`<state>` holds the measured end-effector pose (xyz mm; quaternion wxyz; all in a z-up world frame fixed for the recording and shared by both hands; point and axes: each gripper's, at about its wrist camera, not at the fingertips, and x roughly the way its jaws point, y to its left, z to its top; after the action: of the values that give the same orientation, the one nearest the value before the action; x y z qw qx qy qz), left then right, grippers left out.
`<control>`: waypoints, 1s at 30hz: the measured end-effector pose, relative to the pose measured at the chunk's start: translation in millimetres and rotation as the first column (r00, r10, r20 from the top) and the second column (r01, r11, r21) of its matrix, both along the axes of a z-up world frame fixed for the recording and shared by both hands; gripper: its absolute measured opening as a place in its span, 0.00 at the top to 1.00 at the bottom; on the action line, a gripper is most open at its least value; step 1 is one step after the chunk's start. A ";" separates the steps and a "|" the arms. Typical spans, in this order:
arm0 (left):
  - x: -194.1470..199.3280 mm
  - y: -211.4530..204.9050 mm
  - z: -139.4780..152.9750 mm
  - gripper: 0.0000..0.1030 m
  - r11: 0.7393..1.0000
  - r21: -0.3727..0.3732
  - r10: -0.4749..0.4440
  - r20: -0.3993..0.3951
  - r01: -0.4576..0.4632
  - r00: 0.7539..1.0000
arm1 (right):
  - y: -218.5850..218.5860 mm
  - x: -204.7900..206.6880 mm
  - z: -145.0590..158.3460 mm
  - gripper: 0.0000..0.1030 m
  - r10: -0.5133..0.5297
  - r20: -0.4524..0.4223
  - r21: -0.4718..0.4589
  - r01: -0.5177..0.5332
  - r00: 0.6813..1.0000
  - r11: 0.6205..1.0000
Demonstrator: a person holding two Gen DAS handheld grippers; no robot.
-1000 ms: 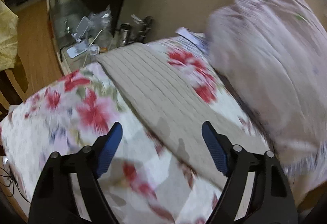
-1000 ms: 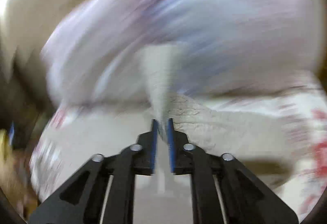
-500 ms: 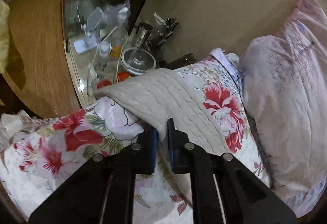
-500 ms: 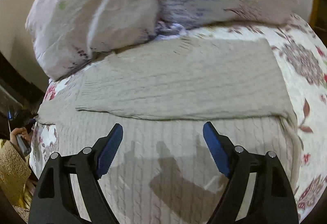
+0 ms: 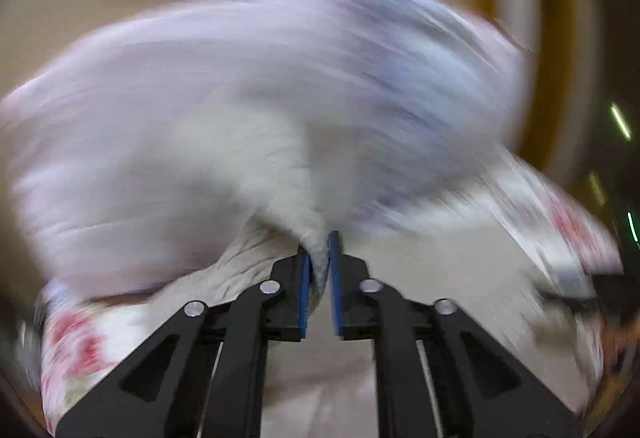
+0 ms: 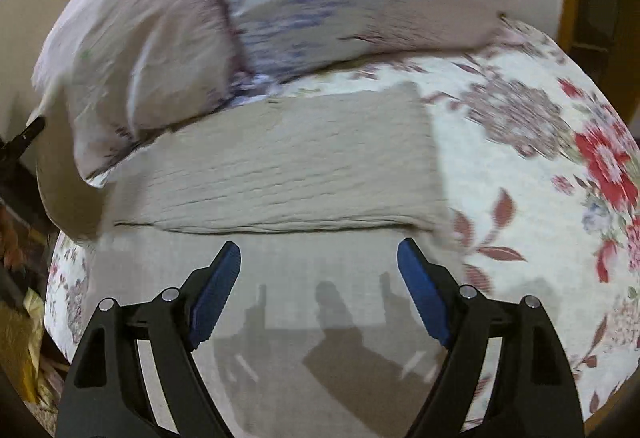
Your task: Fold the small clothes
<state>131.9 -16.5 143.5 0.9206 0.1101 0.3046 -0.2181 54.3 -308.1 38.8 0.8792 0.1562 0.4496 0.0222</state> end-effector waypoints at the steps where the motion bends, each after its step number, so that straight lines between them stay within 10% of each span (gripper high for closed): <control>1: -4.4 -32.6 -16.0 0.86 0.995 0.077 -0.058 -0.043 0.061 0.997 | -6.1 -0.1 -3.1 0.20 -0.008 -0.009 0.009 0.008 1.000 1.000; 3: -17.8 -65.6 -47.3 0.86 0.978 0.181 -0.085 -0.111 0.104 0.990 | -26.1 -5.4 -7.2 0.20 -0.034 -0.043 0.031 0.035 0.999 0.999; 6: -31.2 -25.1 -60.3 0.59 0.991 0.124 0.075 -0.182 -0.053 0.980 | -52.9 -25.9 -10.9 0.20 -0.052 -0.064 0.073 0.056 0.997 0.996; 7: -42.0 8.1 -61.9 0.45 0.982 0.099 0.180 -0.196 -0.163 0.964 | -59.3 -31.6 -13.6 0.20 -0.052 -0.076 0.086 0.058 0.996 0.995; 12: -95.1 111.9 -87.1 0.37 0.900 0.078 0.428 -0.346 -0.429 0.835 | -83.3 -72.8 -44.2 0.32 0.009 -0.189 0.285 0.046 0.982 0.957; 16: -150.0 146.4 -117.9 0.56 0.865 0.016 0.437 -0.514 -0.502 0.738 | -75.1 -101.1 -62.0 0.57 0.114 -0.229 0.460 0.004 0.967 0.888; 23: -220.7 149.6 -133.2 0.76 0.840 -0.163 0.319 -0.623 -0.517 0.715 | -45.1 -142.4 -94.8 0.90 0.287 -0.304 0.664 -0.014 0.909 0.748; 27: -213.6 139.9 -137.6 0.93 0.832 -0.201 0.260 -0.682 -0.517 0.683 | -39.5 -122.5 -75.1 0.92 0.282 -0.215 0.693 -0.057 0.935 0.718; 30: -198.9 134.7 -122.7 0.94 0.828 -0.278 0.186 -0.682 -0.486 0.707 | -41.3 -83.5 -41.8 0.92 0.230 -0.089 0.709 -0.100 0.969 0.698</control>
<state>-67.0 118.2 20.8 0.7890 -0.2386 0.5515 -0.1280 -29.2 -349.4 -3.0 0.7070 0.4371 0.4935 0.2560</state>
